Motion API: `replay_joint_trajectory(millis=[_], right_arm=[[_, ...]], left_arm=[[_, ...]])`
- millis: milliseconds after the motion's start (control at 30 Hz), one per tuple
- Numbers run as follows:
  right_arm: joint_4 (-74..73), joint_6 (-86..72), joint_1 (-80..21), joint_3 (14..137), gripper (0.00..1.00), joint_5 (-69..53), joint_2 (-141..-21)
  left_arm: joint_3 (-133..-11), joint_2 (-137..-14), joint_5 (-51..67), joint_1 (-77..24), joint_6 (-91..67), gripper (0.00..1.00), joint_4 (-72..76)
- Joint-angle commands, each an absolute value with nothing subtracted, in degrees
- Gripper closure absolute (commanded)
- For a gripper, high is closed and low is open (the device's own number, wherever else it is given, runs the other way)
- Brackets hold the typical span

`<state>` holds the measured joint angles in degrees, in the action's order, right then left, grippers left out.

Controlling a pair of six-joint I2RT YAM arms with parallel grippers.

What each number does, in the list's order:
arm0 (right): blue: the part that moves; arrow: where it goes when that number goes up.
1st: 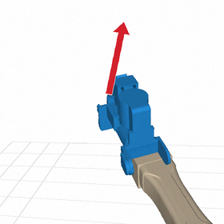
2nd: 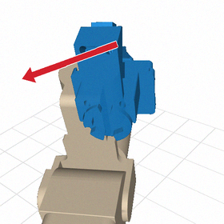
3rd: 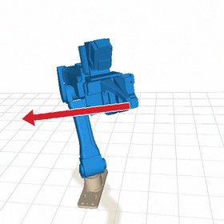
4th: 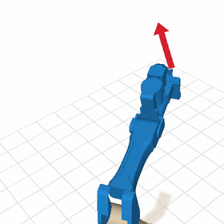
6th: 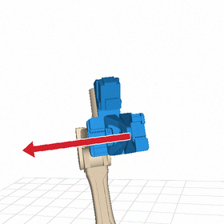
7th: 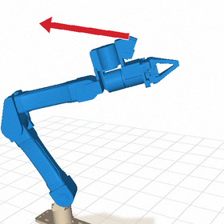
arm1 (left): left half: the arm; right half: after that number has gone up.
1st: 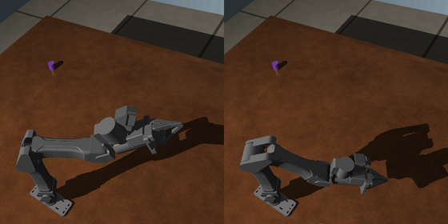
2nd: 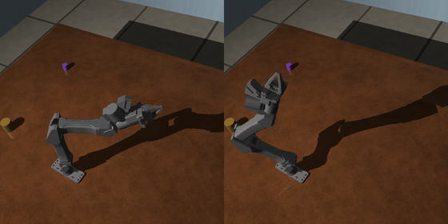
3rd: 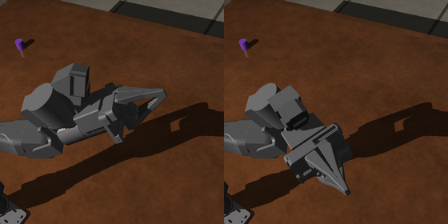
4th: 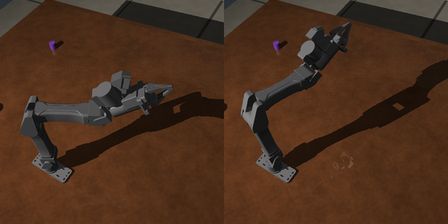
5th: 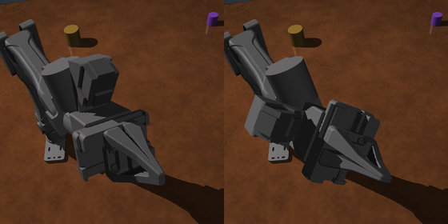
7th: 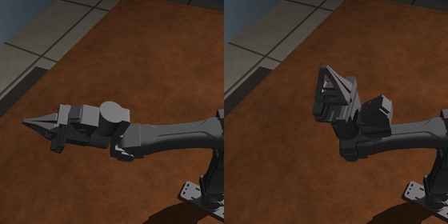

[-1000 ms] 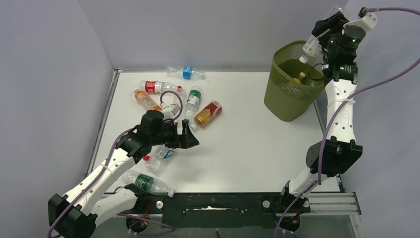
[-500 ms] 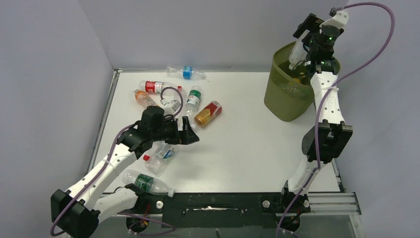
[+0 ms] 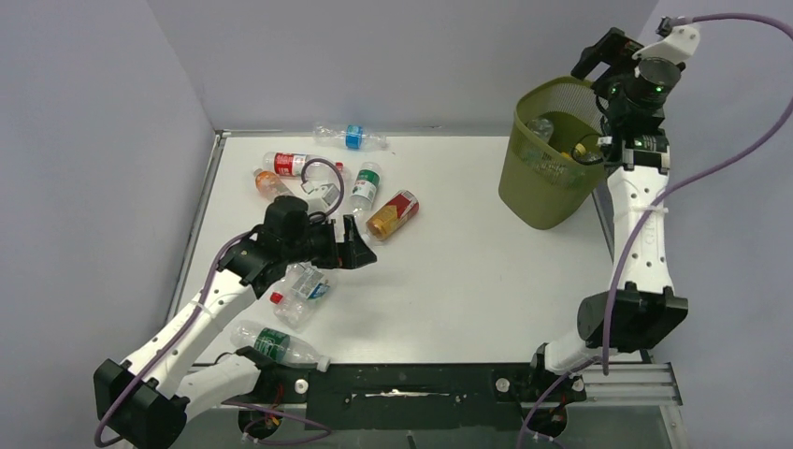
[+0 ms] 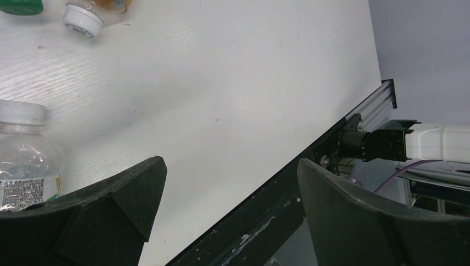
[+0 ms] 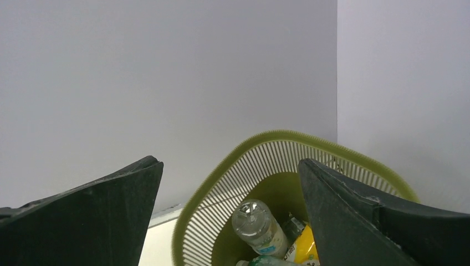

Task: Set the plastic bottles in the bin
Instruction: Place the plastic bottle in the trash bin.

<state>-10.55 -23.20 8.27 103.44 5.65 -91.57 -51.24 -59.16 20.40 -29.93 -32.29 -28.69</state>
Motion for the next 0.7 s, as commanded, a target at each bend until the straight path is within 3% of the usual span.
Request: replay_joint_trajectory(millis=[0,467,667], right_arm=[[-14.2,-23.9,8.6,104.1,0.0,1.6,-82.2],[-27.2,-27.1,7.0,88.8,0.02,-17.5,-63.8],[-29.3,-28.7,1.5,82.5,0.02,-18.8,-59.3]], left_arm=[[-55.3,-57.9,21.2,-29.7,-32.1,0.1,-28.5],[-58.4,-55.5,18.4,-29.7,-32.5,0.1,-31.1],[-58.8,-54.7,17.6,-29.7,-32.3,0.1,-33.0]])
